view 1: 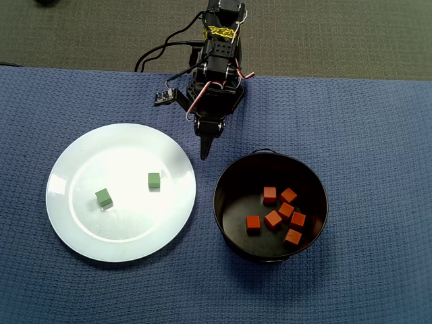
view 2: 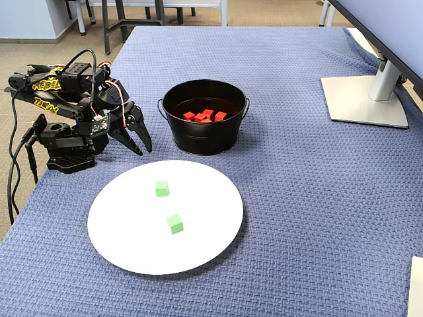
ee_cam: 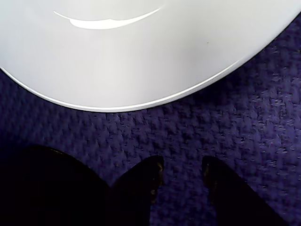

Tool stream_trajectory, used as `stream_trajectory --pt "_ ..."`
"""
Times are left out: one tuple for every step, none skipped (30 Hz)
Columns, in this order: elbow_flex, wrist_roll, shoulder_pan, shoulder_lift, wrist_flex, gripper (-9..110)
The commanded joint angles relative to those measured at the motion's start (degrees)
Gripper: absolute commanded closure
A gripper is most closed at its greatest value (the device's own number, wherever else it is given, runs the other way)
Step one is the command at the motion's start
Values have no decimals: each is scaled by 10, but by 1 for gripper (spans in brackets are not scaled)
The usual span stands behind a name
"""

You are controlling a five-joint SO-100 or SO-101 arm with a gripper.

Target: Pick up the red cubes from the white plate and place them in the black recipient

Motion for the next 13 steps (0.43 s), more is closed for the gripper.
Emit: stream_trajectory --pt "0 11 -3 15 7 102" --pt "1 11 -2 18 8 102" --pt "2 11 -2 18 9 102" --pt "2 11 -4 19 10 102" --pt "2 10 -6 21 11 102" --pt "2 10 -6 21 11 102" --pt "2 10 -6 21 11 102" --pt "3 11 -6 22 11 102" --pt "3 11 -6 23 11 102" --pt "3 11 -6 24 11 102" --pt "3 11 -6 24 11 102" --pt "3 11 -6 24 11 102" --pt "3 11 -6 24 11 102"
